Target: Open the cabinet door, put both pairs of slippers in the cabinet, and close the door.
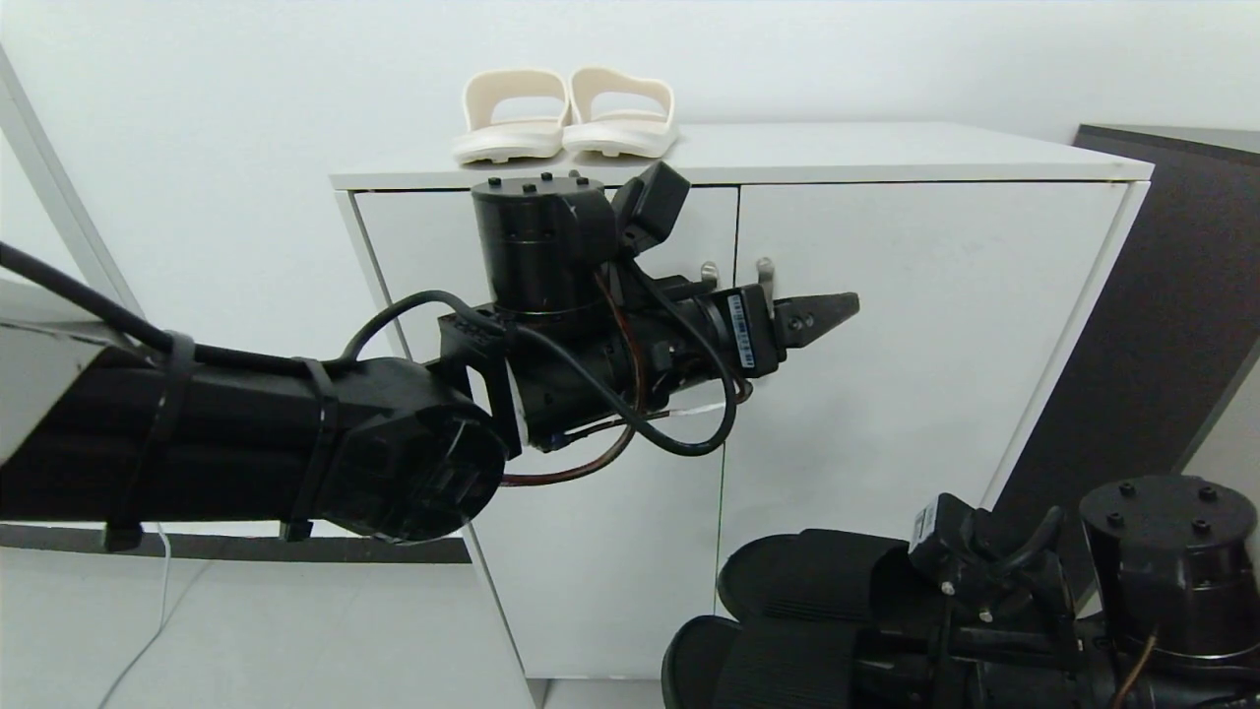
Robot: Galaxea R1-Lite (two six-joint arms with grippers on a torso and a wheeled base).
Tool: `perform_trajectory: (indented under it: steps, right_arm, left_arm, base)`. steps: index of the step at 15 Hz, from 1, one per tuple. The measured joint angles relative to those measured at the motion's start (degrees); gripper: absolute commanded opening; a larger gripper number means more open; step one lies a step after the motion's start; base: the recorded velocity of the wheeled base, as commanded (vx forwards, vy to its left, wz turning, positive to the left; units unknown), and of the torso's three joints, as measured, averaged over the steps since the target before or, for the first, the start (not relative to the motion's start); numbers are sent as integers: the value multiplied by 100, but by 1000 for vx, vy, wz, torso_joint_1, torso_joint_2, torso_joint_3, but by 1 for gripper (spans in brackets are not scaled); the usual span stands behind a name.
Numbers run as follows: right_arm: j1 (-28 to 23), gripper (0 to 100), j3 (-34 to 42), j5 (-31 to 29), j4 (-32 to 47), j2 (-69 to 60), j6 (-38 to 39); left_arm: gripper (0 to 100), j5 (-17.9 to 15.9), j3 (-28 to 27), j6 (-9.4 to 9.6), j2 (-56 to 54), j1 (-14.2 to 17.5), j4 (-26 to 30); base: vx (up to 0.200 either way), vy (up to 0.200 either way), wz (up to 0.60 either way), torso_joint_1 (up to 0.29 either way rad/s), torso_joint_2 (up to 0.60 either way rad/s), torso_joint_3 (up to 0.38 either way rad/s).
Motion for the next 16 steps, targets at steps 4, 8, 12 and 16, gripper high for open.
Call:
perform_trajectory:
  steps: [4, 8, 12, 16]
  right_arm:
    - [11, 0, 11, 2, -29, 0, 0]
    - [16, 0, 88, 169, -99, 0, -4]
    - [17, 0, 249, 453, -141, -61, -126]
    - [22, 0, 472, 750, -137, -183, -389]
  left_arm:
    - [0, 9, -133, 4, 156, 2, 2]
    - [0, 20, -122, 4, 193, 11, -7]
    - [0, -13, -4, 13, 107, 0, -27]
    - [0, -30, 383, 9, -141, -37, -74]
  base:
    - [0, 0, 0, 0, 0, 0]
    - [0, 0, 0, 0, 0, 0]
    - [0, 0, 0, 0, 0, 0]
    - [0, 0, 0, 0, 0, 0]
